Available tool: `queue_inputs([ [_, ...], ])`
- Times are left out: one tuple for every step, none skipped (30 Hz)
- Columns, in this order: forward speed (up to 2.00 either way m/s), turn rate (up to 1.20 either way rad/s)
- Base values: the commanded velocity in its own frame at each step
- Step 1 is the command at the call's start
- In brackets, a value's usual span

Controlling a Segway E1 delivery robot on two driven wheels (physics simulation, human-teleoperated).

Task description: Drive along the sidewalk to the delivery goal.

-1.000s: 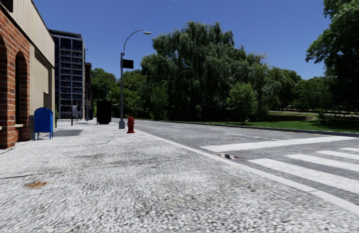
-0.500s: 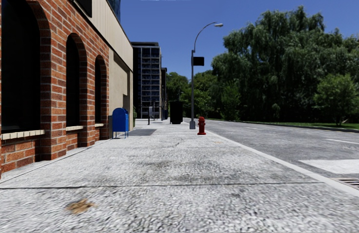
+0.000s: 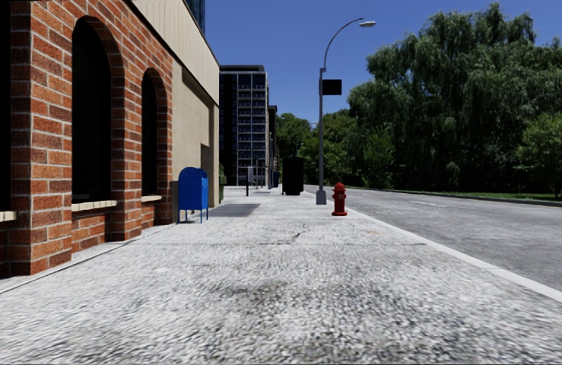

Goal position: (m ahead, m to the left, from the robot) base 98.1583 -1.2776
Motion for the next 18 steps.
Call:
queue_inputs([
  [2.0, 0.0],
  [2.0, 0.0],
  [2.0, 0.0],
  [2.0, 0.0],
  [2.0, 0.0],
  [2.0, 0.0],
  [2.0, 0.0],
  [2.0, 0.0],
  [2.0, 0.0],
  [2.0, 0.0],
  [2.0, 0.0],
  [2.0, 0.0],
  [2.0, 0.0],
  [2.0, 0.0],
  [2.0, 0.0],
  [2.0, 0.0],
  [2.0, 0.0],
  [2.0, 0.0],
])
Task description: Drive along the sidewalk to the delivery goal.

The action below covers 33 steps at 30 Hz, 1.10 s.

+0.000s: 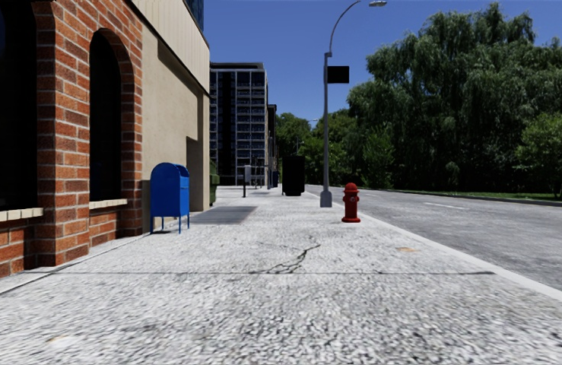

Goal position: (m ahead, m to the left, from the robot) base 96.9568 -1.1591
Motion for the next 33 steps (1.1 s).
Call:
queue_inputs([
  [2.0, 0.0],
  [2.0, 0.0],
  [2.0, 0.0],
  [2.0, 0.0],
  [2.0, 0.0],
  [2.0, 0.0],
  [2.0, 0.0],
  [2.0, 0.0],
  [2.0, 0.0],
  [2.0, 0.0],
  [2.0, 0.0],
  [2.0, 0.0],
  [2.0, 0.0],
  [2.0, 0.0],
  [2.0, 0.0],
  [2.0, 0.0],
  [2.0, 0.0],
  [2.0, 0.0],
  [2.0, 0.0],
  [2.0, 0.0],
  [2.0, 0.0],
  [2.0, 0.0],
  [2.0, 0.0],
  [2.0, 0.0],
  [2.0, 0.0],
  [2.0, 0.0],
  [2.0, 0.0],
  [2.0, 0.0],
  [2.0, 0.0],
  [2.0, 0.0],
  [2.0, 0.0],
  [2.0, 0.0],
  [2.0, 0.0],
])
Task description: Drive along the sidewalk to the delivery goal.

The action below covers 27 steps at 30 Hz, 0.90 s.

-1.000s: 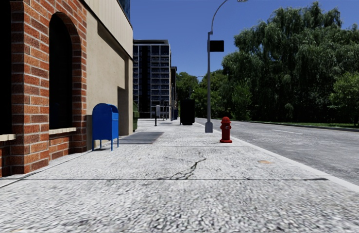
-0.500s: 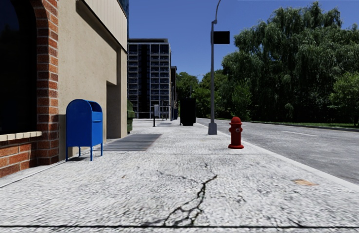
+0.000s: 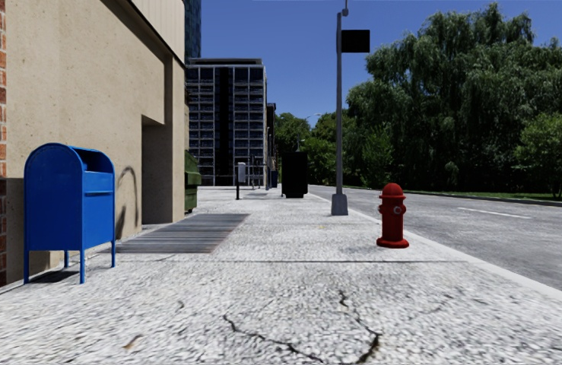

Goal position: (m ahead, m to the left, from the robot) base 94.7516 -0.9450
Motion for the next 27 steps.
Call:
queue_inputs([
  [2.0, 0.0],
  [2.0, 0.0],
  [2.0, 0.0],
  [2.0, 0.0],
  [2.0, 0.0],
  [2.0, 0.0],
  [2.0, 0.0],
  [2.0, 0.0],
  [2.0, 0.0],
  [2.0, 0.0],
  [2.0, 0.0],
  [2.0, 0.0],
  [2.0, 0.0],
  [2.0, 0.0],
  [2.0, 0.0],
  [2.0, 0.0],
  [2.0, 0.0],
  [2.0, 0.0],
  [2.0, 0.0],
  [2.0, 0.0],
  [2.0, 0.0],
  [2.0, 0.0],
  [2.0, 0.0],
  [2.0, 0.0],
  [2.0, 0.0],
  [2.0, 0.0],
  [2.0, 0.0],
])
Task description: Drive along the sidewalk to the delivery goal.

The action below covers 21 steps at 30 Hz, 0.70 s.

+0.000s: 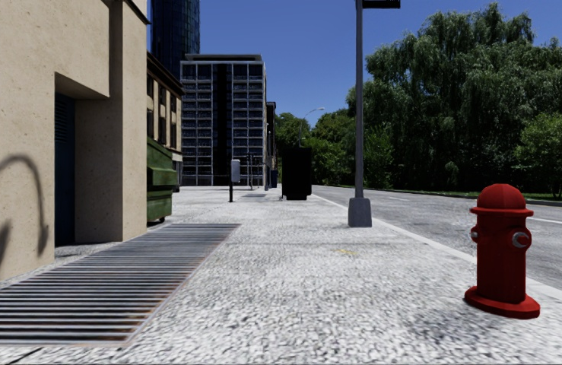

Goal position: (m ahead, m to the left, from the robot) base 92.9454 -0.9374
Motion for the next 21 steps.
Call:
queue_inputs([
  [2.0, 0.0],
  [2.0, 0.0],
  [2.0, 0.0],
  [2.0, 0.0],
  [2.0, 0.0],
  [2.0, 0.0],
  [2.0, 0.0],
  [2.0, 0.0],
  [2.0, 0.0],
  [2.0, 0.0],
  [2.0, 0.0],
  [2.0, 0.0],
  [2.0, 0.0],
  [2.0, 0.0],
  [2.0, 0.0],
  [2.0, 0.0],
  [2.0, 0.0],
  [2.0, 0.0],
  [2.0, 0.0],
  [2.0, 0.0],
  [2.0, 0.0],
])
